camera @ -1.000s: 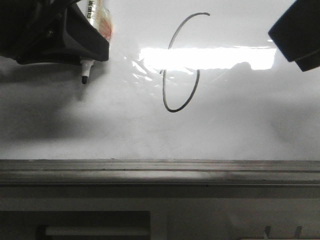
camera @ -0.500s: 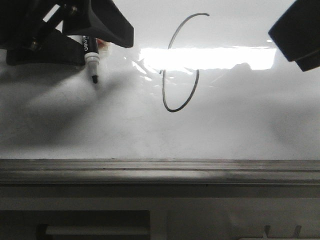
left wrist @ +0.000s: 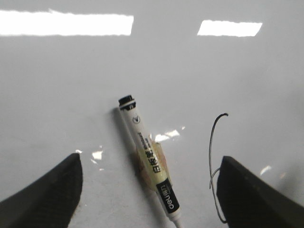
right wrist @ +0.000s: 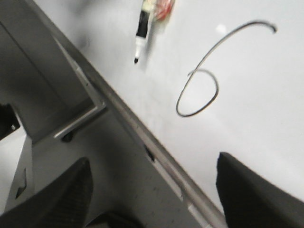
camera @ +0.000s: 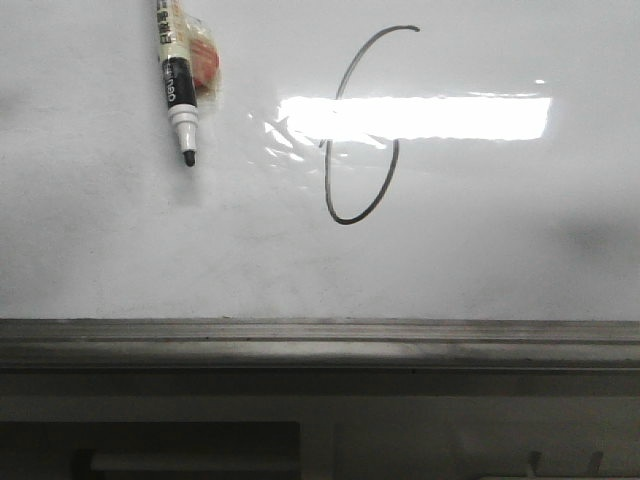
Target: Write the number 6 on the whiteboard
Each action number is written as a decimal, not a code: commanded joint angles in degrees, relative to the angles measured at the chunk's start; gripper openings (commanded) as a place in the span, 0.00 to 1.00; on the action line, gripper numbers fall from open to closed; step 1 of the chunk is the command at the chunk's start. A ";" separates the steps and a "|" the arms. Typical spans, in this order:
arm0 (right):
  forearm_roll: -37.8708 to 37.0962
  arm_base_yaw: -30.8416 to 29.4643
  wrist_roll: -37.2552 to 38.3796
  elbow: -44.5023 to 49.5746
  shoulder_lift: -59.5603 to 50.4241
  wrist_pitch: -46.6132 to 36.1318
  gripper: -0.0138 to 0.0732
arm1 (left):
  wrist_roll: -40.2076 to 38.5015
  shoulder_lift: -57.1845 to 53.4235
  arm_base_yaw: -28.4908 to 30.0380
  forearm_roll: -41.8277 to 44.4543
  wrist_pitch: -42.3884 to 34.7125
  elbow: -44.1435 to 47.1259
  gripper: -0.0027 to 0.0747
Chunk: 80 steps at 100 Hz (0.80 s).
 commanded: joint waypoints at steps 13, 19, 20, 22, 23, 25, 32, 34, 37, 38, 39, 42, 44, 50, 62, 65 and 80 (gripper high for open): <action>2.60 -0.32 -0.30 -0.83 -7.84 -13.15 0.44 | 3.18 -11.19 0.01 0.63 1.51 2.04 0.55; 3.51 -0.32 -0.30 0.88 -10.30 -15.47 0.30 | 3.18 -13.72 0.01 0.63 2.87 3.76 0.38; 3.67 -0.32 -0.30 1.13 -10.95 -16.06 0.27 | 3.18 -14.34 0.01 0.63 3.11 4.23 0.33; 3.87 -0.32 -0.30 1.97 -11.98 -16.57 0.22 | 3.18 -15.24 0.01 0.63 3.61 4.96 0.25; 3.88 -0.32 -0.30 2.27 -12.34 -17.11 0.20 | 3.18 -15.55 0.01 0.63 3.76 5.20 0.22; 4.00 -0.32 -0.30 3.22 -13.45 -18.03 0.15 | 3.18 -16.45 0.01 0.63 4.29 5.98 0.14; 4.56 -0.32 -0.30 7.04 -17.58 -21.27 0.09 | 3.28 -19.46 0.01 2.12 5.35 8.55 0.01; 4.53 -0.32 -0.30 8.29 -18.93 -22.30 0.09 | 3.28 -20.38 0.01 2.11 5.35 9.27 0.01; 4.53 -0.32 -0.44 9.99 -20.77 -23.58 0.09 | 3.28 -21.66 0.01 2.11 5.35 10.16 0.01; 4.53 -0.32 -0.42 10.85 -21.71 -23.88 0.08 | 3.28 -21.99 0.01 2.11 5.35 10.58 0.01; 4.53 -0.32 -0.54 11.27 -22.19 -24.50 0.08 | 3.28 -22.66 0.01 2.40 5.35 10.78 0.01; 4.53 -0.32 -0.84 13.38 -24.15 -25.66 0.08 | 3.28 -24.01 0.01 3.18 5.60 11.63 0.01; 4.53 -0.32 -0.94 14.20 -25.64 -26.45 0.08 | 3.28 -25.02 0.01 3.84 5.75 12.24 0.01; 4.53 -0.32 -0.95 17.81 -30.10 -28.05 0.08 | 3.28 -28.11 0.01 4.69 5.99 13.98 0.01; 4.53 -0.32 -0.95 23.59 -37.66 -30.24 0.08 | 3.28 -33.62 0.01 4.92 6.13 17.13 0.01; 4.53 -0.32 -0.95 24.61 -39.12 -30.59 0.08 | 3.28 -34.77 0.01 4.92 6.13 17.75 0.01; 4.53 -0.32 -0.95 28.81 -43.69 -31.71 0.08 | 3.28 -39.26 0.01 4.37 6.13 20.54 0.01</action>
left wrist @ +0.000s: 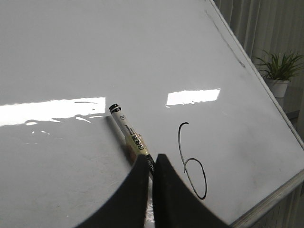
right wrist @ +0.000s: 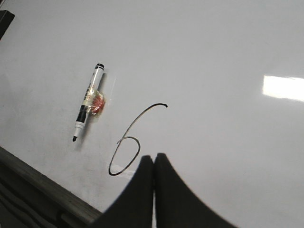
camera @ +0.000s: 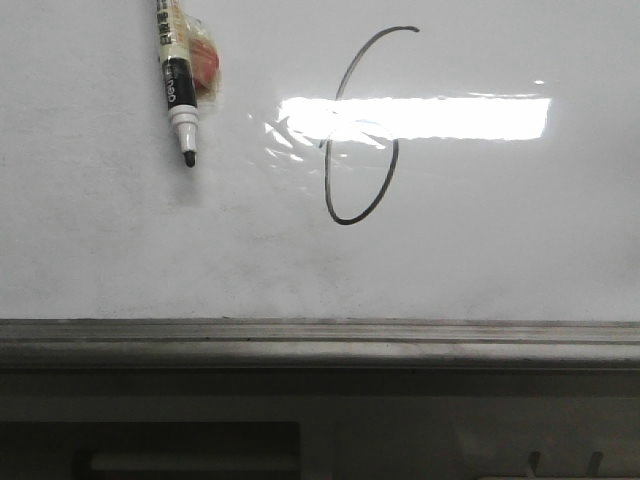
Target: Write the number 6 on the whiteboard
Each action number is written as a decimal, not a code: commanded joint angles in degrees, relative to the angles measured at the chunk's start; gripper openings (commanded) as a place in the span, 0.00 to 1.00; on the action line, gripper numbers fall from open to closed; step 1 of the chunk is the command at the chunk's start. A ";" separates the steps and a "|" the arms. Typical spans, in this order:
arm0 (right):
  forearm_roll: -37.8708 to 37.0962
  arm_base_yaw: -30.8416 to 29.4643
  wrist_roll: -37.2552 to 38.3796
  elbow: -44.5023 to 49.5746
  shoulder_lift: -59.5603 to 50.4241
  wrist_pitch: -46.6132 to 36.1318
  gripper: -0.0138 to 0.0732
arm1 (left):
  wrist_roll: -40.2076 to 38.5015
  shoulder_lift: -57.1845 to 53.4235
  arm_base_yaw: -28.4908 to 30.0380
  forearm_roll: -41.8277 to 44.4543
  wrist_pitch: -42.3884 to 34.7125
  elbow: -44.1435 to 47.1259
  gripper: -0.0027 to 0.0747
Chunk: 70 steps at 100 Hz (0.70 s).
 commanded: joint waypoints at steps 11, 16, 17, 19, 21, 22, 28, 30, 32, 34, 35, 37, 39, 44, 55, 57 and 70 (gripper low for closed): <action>1.84 -0.32 -0.61 2.27 -1.59 -4.35 0.08 | -0.12 -2.09 0.01 -0.94 0.27 0.27 0.01; 2.15 -0.32 -0.61 2.46 -1.59 -4.26 0.08 | -0.12 -2.09 0.01 -1.03 0.01 0.27 0.01; 2.15 -0.32 -0.61 2.46 -1.59 -4.26 0.08 | -0.12 -2.09 0.01 -1.03 -0.12 0.27 0.01; 2.15 -0.32 -0.61 2.46 -1.59 -4.26 0.08 | -0.12 -2.09 0.01 -1.16 -0.26 0.27 0.01; 2.15 -0.32 -0.61 2.46 -1.59 -4.26 0.08 | -0.12 -2.09 0.01 -1.57 -0.37 0.27 0.01; 2.15 -0.32 -0.61 2.46 -1.59 -4.26 0.08 | -0.12 -2.09 0.01 -1.94 -0.51 0.27 0.01; 2.15 -0.32 -0.61 2.46 -1.59 -4.26 0.08 | -0.12 -2.09 0.01 -3.01 -0.67 0.27 0.01; 2.15 -0.32 -0.61 2.46 -1.59 -4.26 0.08 | -0.12 -2.09 0.01 -3.07 -0.67 0.27 0.01; 2.15 -0.32 -0.61 2.46 -1.59 -4.26 0.08 | -0.12 -2.09 0.01 -3.20 -0.67 0.27 0.01; 2.15 -0.32 -0.61 2.46 -1.59 -4.26 0.08 | -0.12 -2.09 0.01 -3.20 -0.67 0.27 0.01; 2.15 -0.32 -0.61 2.46 -1.59 -4.26 0.08 | -0.12 -2.09 0.01 -3.20 -0.67 0.27 0.01; 2.15 -0.32 -0.61 2.46 -1.59 -4.26 0.08 | -0.12 -2.09 0.01 -3.20 -0.67 0.27 0.01; 2.15 -0.32 -0.61 2.46 -1.59 -4.26 0.08 | -0.12 -2.09 0.01 -3.20 -0.67 0.27 0.01; 2.15 -0.32 -0.61 2.46 -1.59 -4.26 0.08 | -0.12 -2.09 0.01 -3.20 -0.67 0.27 0.01; 2.15 -0.32 -0.61 2.46 -1.59 -4.26 0.08 | -0.12 -2.09 0.01 -3.20 -0.67 0.27 0.01; 2.15 -0.32 -0.61 2.46 -1.59 -4.26 0.08 | -0.12 -2.09 0.01 -3.20 -0.67 0.27 0.01; 2.15 -0.32 -0.61 2.46 -1.59 -4.26 0.08 | -0.12 -2.09 0.01 -3.20 -0.67 0.27 0.01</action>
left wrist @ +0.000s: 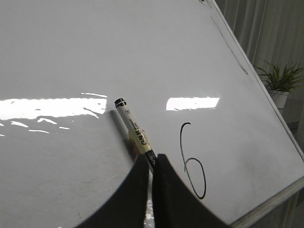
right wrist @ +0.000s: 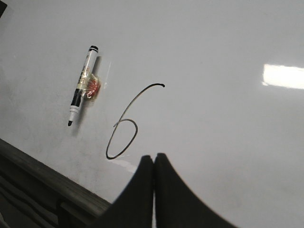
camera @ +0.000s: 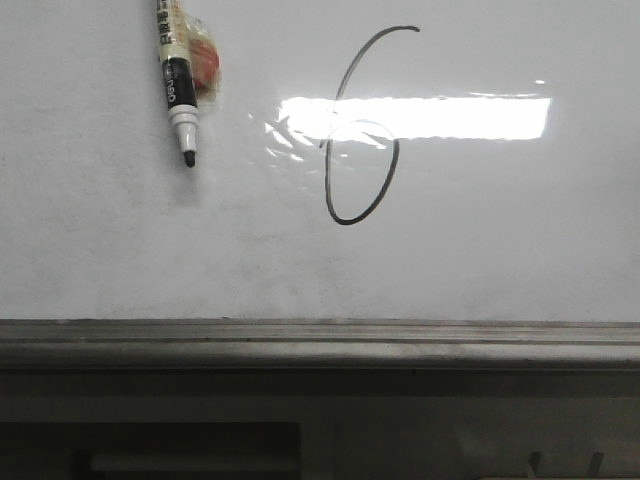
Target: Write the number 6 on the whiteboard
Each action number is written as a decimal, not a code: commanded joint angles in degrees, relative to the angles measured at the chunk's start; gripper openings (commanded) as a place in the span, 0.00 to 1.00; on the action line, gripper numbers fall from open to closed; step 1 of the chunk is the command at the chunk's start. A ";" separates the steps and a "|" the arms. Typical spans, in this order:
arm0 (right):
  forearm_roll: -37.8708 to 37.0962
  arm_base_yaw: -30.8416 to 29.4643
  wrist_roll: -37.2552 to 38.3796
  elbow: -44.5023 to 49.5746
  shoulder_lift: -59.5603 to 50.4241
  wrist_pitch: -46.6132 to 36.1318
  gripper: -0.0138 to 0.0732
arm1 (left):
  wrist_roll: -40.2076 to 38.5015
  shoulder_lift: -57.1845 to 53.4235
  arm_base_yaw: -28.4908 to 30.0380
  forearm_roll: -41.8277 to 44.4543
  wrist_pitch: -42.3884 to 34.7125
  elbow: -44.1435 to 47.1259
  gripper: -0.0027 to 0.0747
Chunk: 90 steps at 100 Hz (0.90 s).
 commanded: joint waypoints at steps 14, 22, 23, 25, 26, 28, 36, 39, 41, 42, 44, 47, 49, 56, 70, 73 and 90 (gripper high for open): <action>1.29 -0.32 -0.52 -1.32 -0.09 -3.59 0.08 | -0.12 0.61 0.01 -0.20 0.14 -1.48 0.01; 1.29 -0.32 -0.52 -1.32 -0.09 -3.59 0.08 | -0.12 0.61 0.01 -0.20 0.14 -1.48 0.01; 1.29 -0.32 -0.52 -1.32 -0.09 -3.59 0.08 | -0.12 0.61 0.01 -0.20 0.14 -1.48 0.01; 1.29 -0.32 -0.52 -1.32 -0.09 -3.59 0.08 | -0.12 0.61 0.01 -0.20 0.14 -1.48 0.01; 1.29 -0.32 -0.52 -1.32 -0.09 -3.59 0.08 | -0.12 0.61 0.01 -0.20 0.14 -1.48 0.01; 1.29 -0.32 -0.52 -1.32 -0.09 -3.59 0.08 | -0.12 0.61 0.01 -0.20 0.14 -1.48 0.01; 1.29 -0.32 -0.52 -1.32 -0.09 -3.59 0.08 | -0.12 0.61 0.01 -0.20 0.14 -1.48 0.01; 1.29 -0.32 -0.52 -1.32 -0.09 -3.59 0.08 | -0.12 0.61 0.01 0.87 0.14 -1.48 0.01; 1.29 -0.32 -0.52 -1.32 -0.09 -3.59 0.08 | -0.12 0.61 0.01 2.46 0.14 -1.37 0.01; 1.29 -0.32 -0.52 -1.32 -0.09 -3.59 0.08 | -0.12 0.61 0.01 3.20 0.14 -1.37 0.01; 1.29 -0.32 -0.52 -1.32 -0.09 -3.59 0.08 | -0.40 0.61 0.01 5.86 0.26 -1.28 0.01; 1.29 -0.32 -0.52 -1.32 -0.09 -3.59 0.08 | -1.66 0.61 0.01 10.59 0.95 -1.22 0.01; 1.29 -0.32 -0.52 -1.32 -0.09 -3.59 0.08 | -2.90 0.61 0.01 14.92 1.49 -1.22 0.01; 1.29 -0.32 -0.52 -1.32 -0.09 -3.59 0.08 | -13.18 0.86 0.01 29.69 1.05 -0.88 0.01; 1.29 -0.32 -0.52 -1.32 -0.09 -3.59 0.08 | -40.76 2.90 4.36 56.64 -2.94 1.48 0.01; 1.29 -0.32 -0.52 -1.32 -0.09 -3.59 0.08 | -45.69 3.31 6.18 60.11 -3.18 2.06 0.01; 1.29 -0.32 -0.52 -1.32 -0.09 -3.59 0.08 | -62.98 3.46 20.62 74.30 -3.18 5.08 0.01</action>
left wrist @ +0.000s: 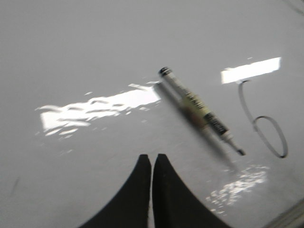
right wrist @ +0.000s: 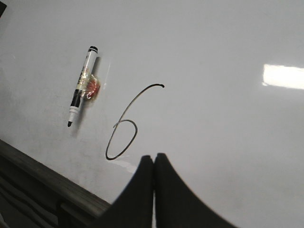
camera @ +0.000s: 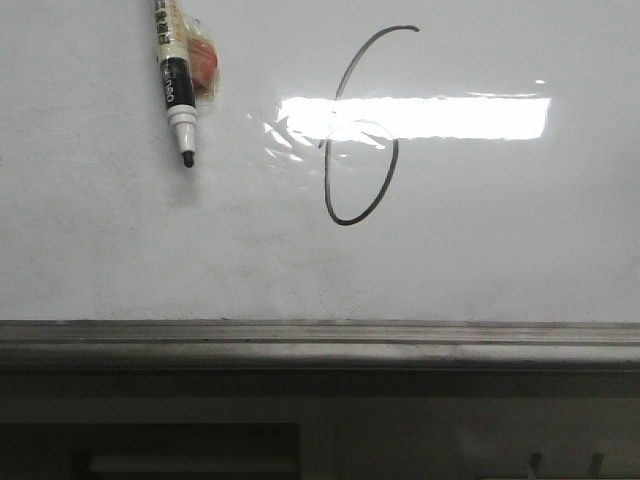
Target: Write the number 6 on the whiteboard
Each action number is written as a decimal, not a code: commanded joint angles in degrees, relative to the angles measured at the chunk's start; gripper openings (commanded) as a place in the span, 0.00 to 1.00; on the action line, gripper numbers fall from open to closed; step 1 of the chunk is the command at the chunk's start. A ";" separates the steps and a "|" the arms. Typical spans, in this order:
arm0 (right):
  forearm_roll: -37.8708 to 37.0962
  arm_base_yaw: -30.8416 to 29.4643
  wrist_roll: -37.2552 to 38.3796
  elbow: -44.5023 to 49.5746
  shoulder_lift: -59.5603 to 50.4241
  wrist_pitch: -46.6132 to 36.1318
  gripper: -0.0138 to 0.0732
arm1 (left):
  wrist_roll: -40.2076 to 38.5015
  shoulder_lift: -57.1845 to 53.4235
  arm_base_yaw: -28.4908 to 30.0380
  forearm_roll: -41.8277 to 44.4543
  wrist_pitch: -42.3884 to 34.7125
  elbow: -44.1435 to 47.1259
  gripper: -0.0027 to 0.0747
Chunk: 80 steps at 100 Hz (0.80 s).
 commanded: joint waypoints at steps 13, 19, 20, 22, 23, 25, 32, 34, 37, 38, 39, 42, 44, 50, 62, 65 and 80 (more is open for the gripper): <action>1.20 -0.32 -0.52 -1.32 -0.09 -3.59 0.08 | -20.57 0.54 15.61 17.91 -4.72 1.78 0.01; 1.20 -0.32 -0.52 -1.32 -0.09 -3.59 0.08 | -24.10 -0.51 18.48 19.49 -4.82 3.03 0.01; 1.20 -0.32 -0.52 -1.32 -0.09 -3.59 0.08 | -24.41 -0.64 18.71 19.64 -4.82 3.40 0.01; 1.20 -0.32 -0.52 -1.32 -0.09 -3.59 0.08 | -25.16 -1.06 19.35 20.10 -4.82 3.96 0.01; 1.20 -0.32 -0.52 -1.32 -0.09 -3.59 0.08 | -25.54 -1.37 19.55 20.25 -4.82 4.14 0.01; 1.20 -0.32 -0.52 -1.32 -0.09 -3.59 0.08 | -25.82 -1.68 20.11 20.61 -4.82 4.71 0.01; 1.20 -0.32 -0.52 -1.32 -0.09 -3.59 0.08 | -25.93 -3.25 21.65 21.75 -4.57 6.22 0.01; 1.20 -0.32 -0.52 -1.32 -0.09 -3.59 0.08 | -25.93 -3.70 22.10 22.07 -4.19 6.23 0.01; 1.20 -0.32 -0.52 -1.32 -0.09 -3.59 0.08 | -25.93 -4.41 22.83 22.75 -2.75 6.23 0.01; 1.20 -0.32 -0.52 -1.32 -0.09 -3.59 0.08 | -25.93 -4.53 23.19 22.95 -2.39 6.23 0.01; 1.20 -0.32 -0.52 -1.32 -0.09 -3.59 0.08 | -25.93 -4.64 23.39 22.96 -2.29 6.23 0.01; 1.20 -0.32 -0.52 -1.32 -0.09 -3.59 0.08 | -25.93 -5.13 24.24 23.06 -1.79 6.23 0.01; 1.20 -0.32 -0.52 -1.32 -0.09 -3.59 0.08 | -25.93 -5.26 24.82 23.06 -1.27 6.23 0.01; 1.20 -0.32 -0.52 -1.32 -0.09 -3.59 0.08 | -25.93 -5.26 26.04 23.06 -0.69 6.33 0.01; 1.20 -0.32 -0.52 -1.32 -0.09 -3.59 0.08 | -25.93 -5.26 27.23 22.81 0.57 6.33 0.01; 1.20 -0.32 -0.52 -1.32 -0.09 -3.59 0.08 | -25.93 -5.26 27.49 22.52 1.22 6.33 0.01; 1.20 -0.32 -0.52 -1.32 -0.09 -3.59 0.08 | -25.93 -5.26 29.82 21.02 2.84 6.33 0.01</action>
